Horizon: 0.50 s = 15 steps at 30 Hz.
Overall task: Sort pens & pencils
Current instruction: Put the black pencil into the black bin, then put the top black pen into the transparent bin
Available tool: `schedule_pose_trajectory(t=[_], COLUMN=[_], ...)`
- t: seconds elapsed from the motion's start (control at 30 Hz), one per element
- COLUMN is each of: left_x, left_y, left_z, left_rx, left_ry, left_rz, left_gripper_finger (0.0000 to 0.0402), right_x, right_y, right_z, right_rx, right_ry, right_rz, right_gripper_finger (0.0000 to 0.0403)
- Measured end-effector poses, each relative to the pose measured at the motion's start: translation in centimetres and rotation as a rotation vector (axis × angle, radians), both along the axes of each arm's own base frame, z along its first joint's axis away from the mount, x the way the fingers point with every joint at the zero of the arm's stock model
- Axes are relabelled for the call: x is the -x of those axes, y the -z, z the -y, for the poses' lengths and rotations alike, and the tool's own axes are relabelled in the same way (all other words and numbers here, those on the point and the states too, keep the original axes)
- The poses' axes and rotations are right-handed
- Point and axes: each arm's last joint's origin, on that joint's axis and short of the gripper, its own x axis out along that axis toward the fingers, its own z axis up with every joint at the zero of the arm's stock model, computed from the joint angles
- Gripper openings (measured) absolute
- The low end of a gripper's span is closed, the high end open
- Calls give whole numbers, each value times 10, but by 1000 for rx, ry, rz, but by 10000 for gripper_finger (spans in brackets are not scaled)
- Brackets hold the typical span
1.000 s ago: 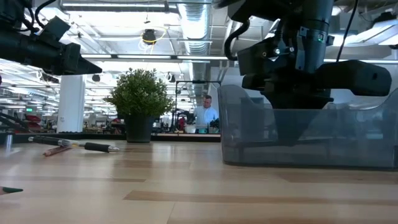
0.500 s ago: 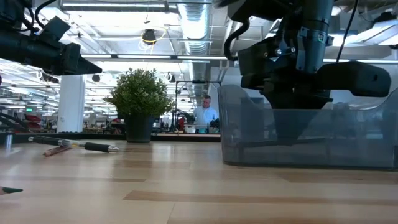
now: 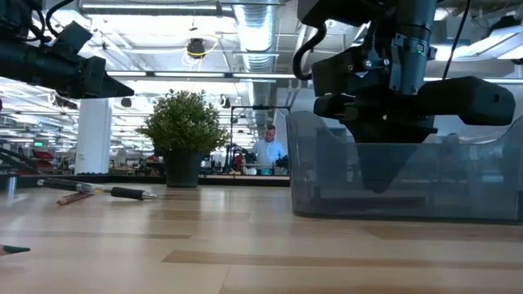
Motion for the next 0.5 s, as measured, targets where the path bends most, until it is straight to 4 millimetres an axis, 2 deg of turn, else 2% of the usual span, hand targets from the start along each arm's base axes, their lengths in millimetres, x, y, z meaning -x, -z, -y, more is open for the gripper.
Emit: schedule_pose_trajectory(t=[0.27, 0.5], left_x=[0, 0], left_y=[0, 0], left_z=[0, 0], left_rx=[0, 0], left_ry=[1, 0], left_rz=[0, 0], left_gripper_finger=[91, 91], right_x=[5, -4], right_y=[-3, -29], right_z=[4, 7], right_rx=[24, 19], right_ry=[30, 137], right_rz=[-70, -70], right_gripper_finger=[72, 72])
